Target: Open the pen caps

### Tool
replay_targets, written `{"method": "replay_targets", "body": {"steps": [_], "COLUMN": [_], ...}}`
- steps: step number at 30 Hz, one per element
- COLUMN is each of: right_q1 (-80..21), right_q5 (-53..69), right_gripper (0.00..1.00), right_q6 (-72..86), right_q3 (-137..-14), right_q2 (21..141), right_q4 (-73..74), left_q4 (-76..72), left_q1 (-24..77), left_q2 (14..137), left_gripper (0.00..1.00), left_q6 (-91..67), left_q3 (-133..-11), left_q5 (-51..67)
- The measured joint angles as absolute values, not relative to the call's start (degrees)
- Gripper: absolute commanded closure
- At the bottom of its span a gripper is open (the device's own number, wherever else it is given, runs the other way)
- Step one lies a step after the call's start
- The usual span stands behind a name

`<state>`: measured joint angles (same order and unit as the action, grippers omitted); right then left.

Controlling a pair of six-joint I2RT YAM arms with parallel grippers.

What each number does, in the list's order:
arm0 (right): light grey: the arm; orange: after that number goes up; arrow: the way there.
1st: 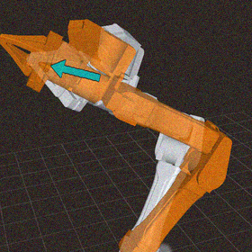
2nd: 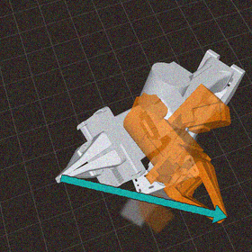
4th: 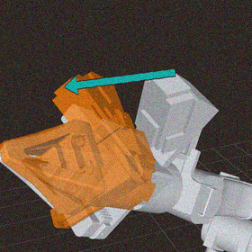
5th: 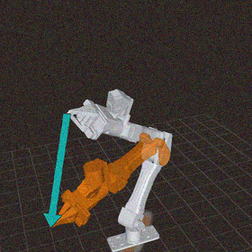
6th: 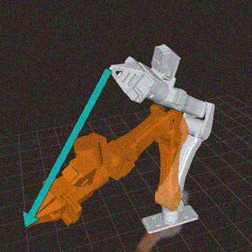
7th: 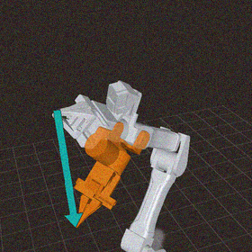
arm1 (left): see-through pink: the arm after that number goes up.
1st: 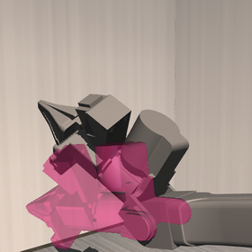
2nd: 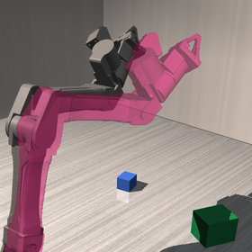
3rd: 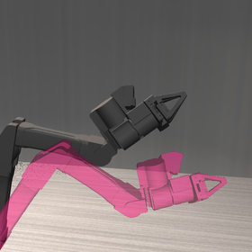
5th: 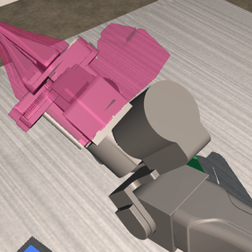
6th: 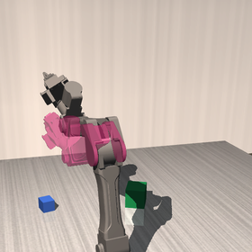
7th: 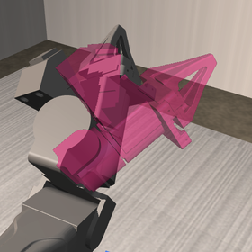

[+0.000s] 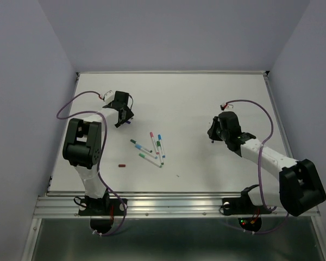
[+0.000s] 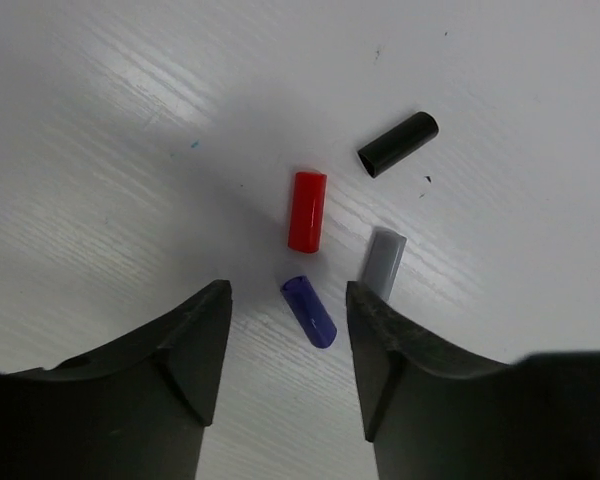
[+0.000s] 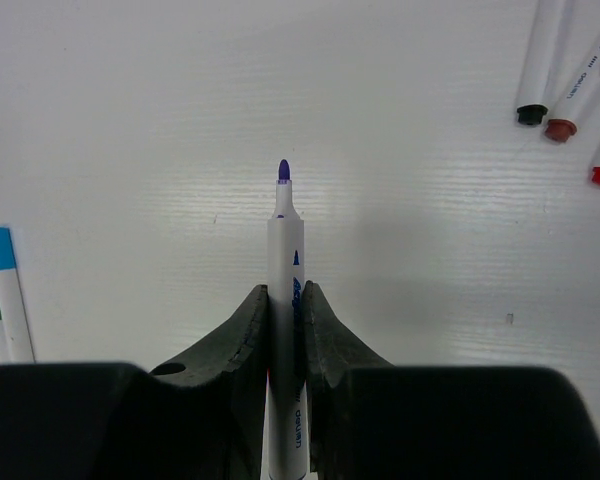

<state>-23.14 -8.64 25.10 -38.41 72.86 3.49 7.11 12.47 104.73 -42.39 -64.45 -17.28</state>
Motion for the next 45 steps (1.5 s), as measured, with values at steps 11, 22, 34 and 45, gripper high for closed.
{"method": "replay_targets", "body": {"steps": [11, 22, 34, 45], "right_q1": [-19.64, -14.59, -13.91, -28.45], "right_q5": [-17.96, -21.47, -20.12, -10.81], "right_gripper": [0.90, 0.71, 0.16, 0.00], "right_q6": [23.77, 21.65, 19.88, 17.08], "right_q3": [-43.22, -53.43, -54.61, -55.05], "right_q2": [81.71, 98.39, 98.59, 86.24], "right_q4": [4.75, 4.82, 5.69, 7.53], "left_q4": [5.74, 4.21, 4.54, 4.54], "left_q1": [12.36, 12.36, 12.36, 12.36], "left_q2": [88.86, 77.49, 75.83, 74.06], "left_gripper": [0.01, 0.01, 0.01, 0.01], "left_q6": [-39.07, -37.91, -37.28, -36.93], "left_q3": [-61.17, -54.37, -53.89, -53.87], "left_q5": [-8.88, -4.40, -3.44, -2.39]}}
